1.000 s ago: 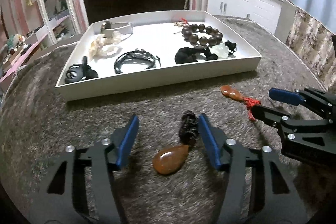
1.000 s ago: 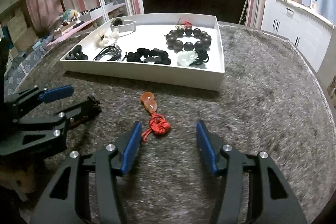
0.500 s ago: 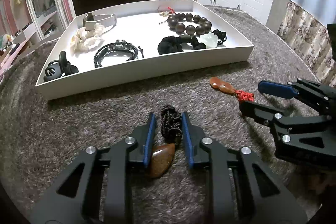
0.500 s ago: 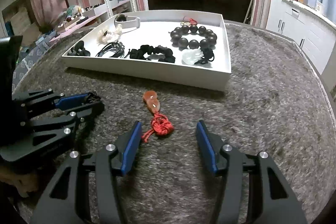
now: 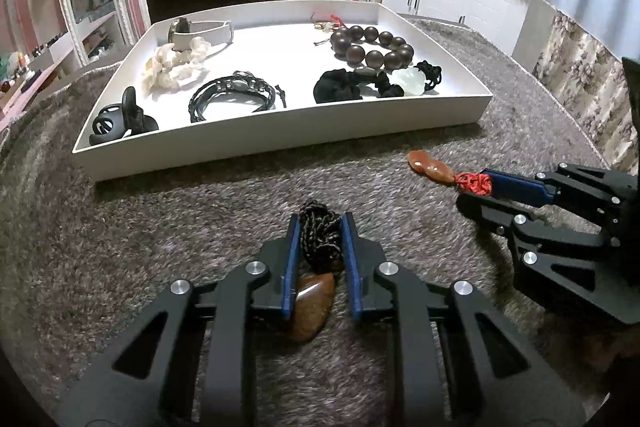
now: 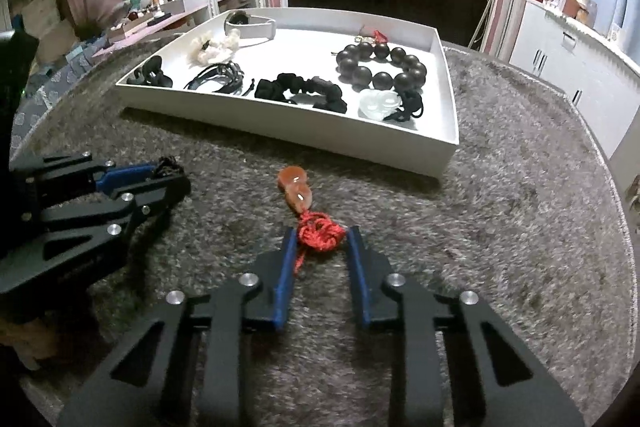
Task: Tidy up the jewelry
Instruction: 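Close left tool on amber pendant cord while right tool closes on gourd pendant's red knot, then carry amber pendant and gourd pendant over the white tray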
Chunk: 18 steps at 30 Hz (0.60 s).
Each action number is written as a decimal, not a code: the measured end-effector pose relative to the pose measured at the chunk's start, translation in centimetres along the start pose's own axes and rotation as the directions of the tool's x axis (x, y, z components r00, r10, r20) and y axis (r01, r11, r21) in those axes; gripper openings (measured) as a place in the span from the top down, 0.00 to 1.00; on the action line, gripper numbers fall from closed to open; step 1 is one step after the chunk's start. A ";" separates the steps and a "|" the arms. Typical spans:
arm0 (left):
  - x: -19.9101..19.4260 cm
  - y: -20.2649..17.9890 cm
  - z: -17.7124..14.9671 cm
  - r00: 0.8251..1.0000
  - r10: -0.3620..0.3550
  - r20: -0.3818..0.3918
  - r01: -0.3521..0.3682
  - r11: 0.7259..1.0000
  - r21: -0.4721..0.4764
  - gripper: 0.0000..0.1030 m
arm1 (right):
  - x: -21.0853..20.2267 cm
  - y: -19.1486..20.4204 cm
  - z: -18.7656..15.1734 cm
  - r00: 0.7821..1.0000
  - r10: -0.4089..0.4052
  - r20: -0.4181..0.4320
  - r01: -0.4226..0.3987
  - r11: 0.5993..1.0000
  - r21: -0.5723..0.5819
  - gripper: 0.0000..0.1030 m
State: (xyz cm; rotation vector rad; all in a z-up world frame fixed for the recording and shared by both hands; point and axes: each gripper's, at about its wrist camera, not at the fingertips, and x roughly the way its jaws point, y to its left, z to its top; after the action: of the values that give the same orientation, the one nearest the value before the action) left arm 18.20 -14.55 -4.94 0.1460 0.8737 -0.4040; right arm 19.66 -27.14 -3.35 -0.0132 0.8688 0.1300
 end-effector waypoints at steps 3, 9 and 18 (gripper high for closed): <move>0.0 -0.1 0.0 1.000 0.005 -0.002 -0.005 1.000 0.006 0.81 | -0.2 -0.3 0.0 1.000 0.001 0.011 -0.001 1.000 0.012 0.82; -0.2 -0.1 -0.1 1.000 0.010 -0.002 -0.010 1.000 0.009 0.81 | -0.6 -0.5 0.0 1.000 0.002 0.025 -0.003 1.000 0.012 0.86; -0.1 0.3 -0.1 1.000 -0.008 -0.001 0.008 1.000 -0.007 0.80 | 0.0 -0.2 0.4 1.000 0.014 0.022 -0.014 1.000 0.006 0.84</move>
State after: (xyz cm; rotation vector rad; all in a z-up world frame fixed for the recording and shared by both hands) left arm 18.17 -14.25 -4.95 0.1365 0.8768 -0.4087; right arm 20.01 -27.36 -3.06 -0.0001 0.8475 0.1400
